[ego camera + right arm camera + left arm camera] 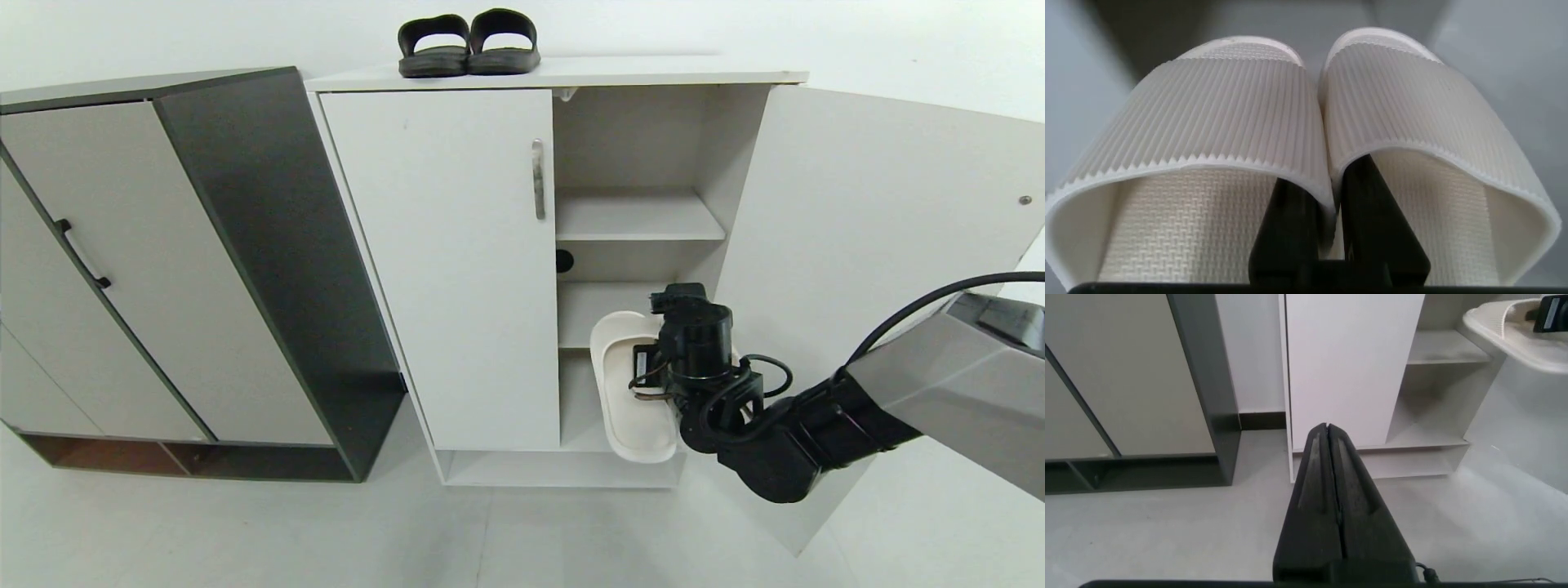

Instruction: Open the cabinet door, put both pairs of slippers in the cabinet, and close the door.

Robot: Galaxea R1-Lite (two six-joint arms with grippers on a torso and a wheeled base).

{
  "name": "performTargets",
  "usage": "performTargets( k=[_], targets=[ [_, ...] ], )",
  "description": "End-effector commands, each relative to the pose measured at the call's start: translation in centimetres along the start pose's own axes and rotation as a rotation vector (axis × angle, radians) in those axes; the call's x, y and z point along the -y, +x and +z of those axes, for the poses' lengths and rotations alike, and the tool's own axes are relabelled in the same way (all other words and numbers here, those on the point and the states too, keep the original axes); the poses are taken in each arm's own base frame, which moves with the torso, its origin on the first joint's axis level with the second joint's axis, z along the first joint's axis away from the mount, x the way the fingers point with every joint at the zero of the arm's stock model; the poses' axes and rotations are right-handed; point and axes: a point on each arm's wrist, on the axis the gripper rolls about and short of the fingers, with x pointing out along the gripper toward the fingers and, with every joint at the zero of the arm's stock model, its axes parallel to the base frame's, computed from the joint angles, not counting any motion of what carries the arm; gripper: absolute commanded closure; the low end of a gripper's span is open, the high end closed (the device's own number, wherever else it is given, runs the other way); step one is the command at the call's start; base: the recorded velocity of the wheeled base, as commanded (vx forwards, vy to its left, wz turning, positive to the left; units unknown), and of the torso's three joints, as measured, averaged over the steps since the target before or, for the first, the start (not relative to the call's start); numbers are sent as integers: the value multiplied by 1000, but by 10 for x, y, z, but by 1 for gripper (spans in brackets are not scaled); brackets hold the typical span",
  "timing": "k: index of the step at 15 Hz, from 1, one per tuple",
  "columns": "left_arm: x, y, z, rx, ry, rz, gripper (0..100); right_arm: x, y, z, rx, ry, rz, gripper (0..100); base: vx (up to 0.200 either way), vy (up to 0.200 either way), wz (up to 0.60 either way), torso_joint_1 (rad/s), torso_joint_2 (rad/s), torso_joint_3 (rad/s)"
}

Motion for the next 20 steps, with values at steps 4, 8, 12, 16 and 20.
performTargets(
  k=[4,8,12,16,20],
  targets=[
    [0,0,0,-1,1,0,100,-9,-5,-12,1,-18,27,100,0,0,0,0,0,0],
    [0,0,0,-1,3,0,100,-9,-4,-19,7,-31,20,100,0,0,0,0,0,0],
    [0,0,0,-1,1,0,100,-17,-7,-23,4,-36,39,100,0,-150,0,3,2,3],
    [0,0,0,-1,3,0,100,-20,-7,-27,11,-33,34,100,0,0,0,0,0,0],
    [0,0,0,-1,3,0,100,-20,-6,-29,7,-34,33,100,0,0,0,0,0,0]
  ],
)
